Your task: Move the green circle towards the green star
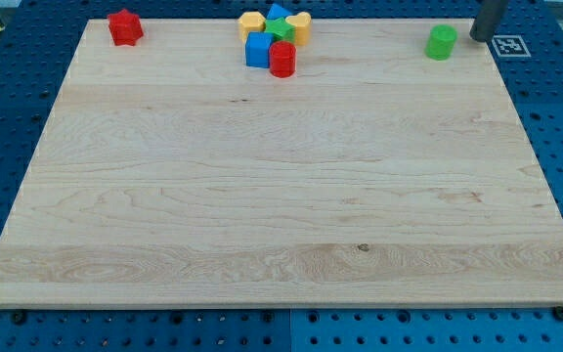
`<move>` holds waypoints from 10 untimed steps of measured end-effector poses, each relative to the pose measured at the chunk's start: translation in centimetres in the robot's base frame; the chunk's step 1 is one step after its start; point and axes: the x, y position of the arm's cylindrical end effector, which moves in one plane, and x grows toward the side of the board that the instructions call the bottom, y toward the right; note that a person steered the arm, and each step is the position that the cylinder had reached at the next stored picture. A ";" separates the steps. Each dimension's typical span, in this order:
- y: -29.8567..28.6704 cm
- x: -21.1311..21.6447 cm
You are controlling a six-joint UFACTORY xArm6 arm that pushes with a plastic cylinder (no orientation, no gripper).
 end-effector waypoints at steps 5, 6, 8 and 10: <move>-9.0 4.3; -8.8 6.0; -14.7 6.0; -20.3 5.8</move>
